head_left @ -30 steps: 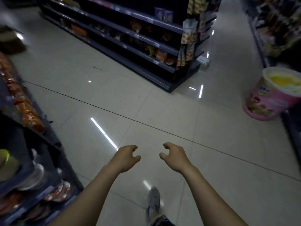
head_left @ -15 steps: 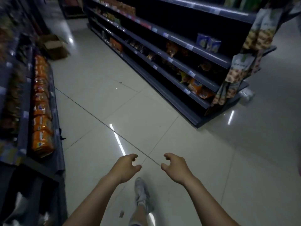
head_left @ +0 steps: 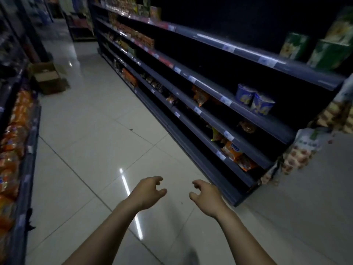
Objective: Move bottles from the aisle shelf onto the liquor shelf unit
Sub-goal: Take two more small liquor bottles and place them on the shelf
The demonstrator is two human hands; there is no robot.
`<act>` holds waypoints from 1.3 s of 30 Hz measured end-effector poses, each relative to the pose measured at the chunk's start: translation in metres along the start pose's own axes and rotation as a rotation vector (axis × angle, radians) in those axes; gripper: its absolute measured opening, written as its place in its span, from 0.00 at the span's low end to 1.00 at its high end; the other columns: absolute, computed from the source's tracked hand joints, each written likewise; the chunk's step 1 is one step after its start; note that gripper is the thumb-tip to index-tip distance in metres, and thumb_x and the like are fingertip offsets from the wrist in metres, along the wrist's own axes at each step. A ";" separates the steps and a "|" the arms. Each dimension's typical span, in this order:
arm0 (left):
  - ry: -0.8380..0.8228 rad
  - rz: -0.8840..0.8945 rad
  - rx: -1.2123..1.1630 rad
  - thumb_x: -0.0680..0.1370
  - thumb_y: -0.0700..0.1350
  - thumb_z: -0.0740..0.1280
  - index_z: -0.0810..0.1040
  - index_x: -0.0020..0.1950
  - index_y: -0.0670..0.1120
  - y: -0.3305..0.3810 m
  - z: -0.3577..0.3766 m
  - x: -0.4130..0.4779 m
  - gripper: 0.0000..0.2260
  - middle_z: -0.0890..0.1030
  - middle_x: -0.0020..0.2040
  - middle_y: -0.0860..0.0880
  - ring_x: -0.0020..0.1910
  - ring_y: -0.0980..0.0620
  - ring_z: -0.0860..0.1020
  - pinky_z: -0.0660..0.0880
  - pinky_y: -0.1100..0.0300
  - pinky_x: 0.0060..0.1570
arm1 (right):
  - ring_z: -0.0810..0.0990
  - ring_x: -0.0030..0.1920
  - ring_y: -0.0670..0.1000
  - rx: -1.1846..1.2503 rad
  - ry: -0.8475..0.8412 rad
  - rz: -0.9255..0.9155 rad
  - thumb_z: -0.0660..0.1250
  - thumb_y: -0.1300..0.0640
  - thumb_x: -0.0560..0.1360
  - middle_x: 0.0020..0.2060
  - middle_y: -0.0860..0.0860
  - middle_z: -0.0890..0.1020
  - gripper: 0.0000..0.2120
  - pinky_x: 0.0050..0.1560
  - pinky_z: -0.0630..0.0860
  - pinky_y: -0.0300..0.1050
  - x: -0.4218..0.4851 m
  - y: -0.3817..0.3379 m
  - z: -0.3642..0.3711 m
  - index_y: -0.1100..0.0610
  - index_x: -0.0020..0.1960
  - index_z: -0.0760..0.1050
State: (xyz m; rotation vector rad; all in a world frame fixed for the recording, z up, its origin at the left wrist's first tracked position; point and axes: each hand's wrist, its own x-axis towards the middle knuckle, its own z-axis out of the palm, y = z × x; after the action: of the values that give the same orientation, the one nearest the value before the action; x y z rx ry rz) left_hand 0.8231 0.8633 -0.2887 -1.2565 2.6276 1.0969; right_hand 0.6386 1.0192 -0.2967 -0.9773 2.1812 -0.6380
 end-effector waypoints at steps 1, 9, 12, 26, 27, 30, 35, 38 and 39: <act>0.015 0.014 -0.003 0.79 0.55 0.69 0.70 0.75 0.49 0.009 -0.012 0.030 0.27 0.78 0.67 0.50 0.60 0.52 0.78 0.74 0.60 0.58 | 0.77 0.66 0.50 0.001 0.012 -0.010 0.69 0.50 0.78 0.70 0.50 0.77 0.27 0.58 0.70 0.36 0.028 -0.007 -0.015 0.52 0.76 0.71; 0.232 0.122 0.005 0.78 0.57 0.69 0.71 0.74 0.50 0.101 -0.138 0.265 0.26 0.80 0.64 0.53 0.54 0.56 0.79 0.75 0.62 0.54 | 0.78 0.50 0.38 0.054 0.159 -0.211 0.70 0.50 0.78 0.62 0.46 0.81 0.22 0.42 0.69 0.24 0.262 -0.091 -0.172 0.52 0.71 0.76; 0.314 0.154 0.024 0.78 0.56 0.69 0.71 0.75 0.50 0.135 -0.193 0.333 0.26 0.80 0.65 0.52 0.55 0.55 0.79 0.75 0.62 0.55 | 0.78 0.56 0.40 0.024 0.218 -0.273 0.70 0.51 0.77 0.62 0.47 0.81 0.18 0.45 0.70 0.23 0.333 -0.132 -0.228 0.51 0.66 0.78; 0.518 0.453 0.028 0.77 0.56 0.71 0.73 0.72 0.49 0.227 -0.421 0.612 0.26 0.80 0.63 0.52 0.57 0.53 0.80 0.75 0.61 0.54 | 0.79 0.65 0.49 -0.043 0.523 -0.432 0.72 0.48 0.77 0.68 0.48 0.80 0.26 0.57 0.69 0.39 0.583 -0.320 -0.408 0.49 0.73 0.74; 0.524 0.482 0.030 0.77 0.56 0.71 0.73 0.73 0.50 0.232 -0.438 0.631 0.26 0.80 0.64 0.52 0.58 0.53 0.79 0.73 0.62 0.53 | 0.79 0.65 0.49 -0.043 0.565 -0.432 0.72 0.47 0.77 0.68 0.48 0.80 0.26 0.57 0.69 0.39 0.596 -0.333 -0.420 0.49 0.73 0.74; 0.511 0.550 0.014 0.77 0.55 0.71 0.73 0.73 0.49 0.246 -0.490 0.687 0.26 0.80 0.63 0.51 0.57 0.53 0.79 0.71 0.62 0.52 | 0.82 0.53 0.46 -0.030 0.675 -0.407 0.72 0.48 0.77 0.67 0.48 0.80 0.25 0.52 0.72 0.38 0.629 -0.371 -0.458 0.49 0.72 0.75; 0.585 0.691 -0.071 0.75 0.50 0.74 0.80 0.66 0.47 0.297 -0.552 0.763 0.20 0.84 0.57 0.50 0.54 0.51 0.81 0.72 0.62 0.56 | 0.81 0.61 0.48 -0.051 0.885 -0.398 0.74 0.50 0.76 0.64 0.49 0.83 0.23 0.59 0.71 0.38 0.671 -0.421 -0.514 0.52 0.70 0.78; 0.568 0.792 -0.154 0.75 0.51 0.74 0.79 0.67 0.48 0.341 -0.582 0.800 0.21 0.83 0.53 0.52 0.52 0.53 0.81 0.73 0.62 0.54 | 0.80 0.63 0.49 -0.084 0.996 -0.410 0.75 0.49 0.75 0.63 0.48 0.83 0.23 0.61 0.73 0.42 0.689 -0.448 -0.550 0.52 0.69 0.78; 0.562 0.823 -0.167 0.75 0.52 0.74 0.79 0.67 0.48 0.356 -0.592 0.814 0.21 0.83 0.53 0.53 0.51 0.53 0.81 0.73 0.63 0.53 | 0.80 0.64 0.50 -0.114 1.037 -0.413 0.75 0.49 0.75 0.63 0.49 0.83 0.23 0.63 0.73 0.43 0.696 -0.456 -0.564 0.52 0.69 0.78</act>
State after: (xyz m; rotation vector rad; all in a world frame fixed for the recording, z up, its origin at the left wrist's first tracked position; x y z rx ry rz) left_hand 0.1819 0.1092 0.1123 -0.4957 3.7245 1.1641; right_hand 0.0860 0.2911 0.1225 -1.3640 2.9173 -1.4803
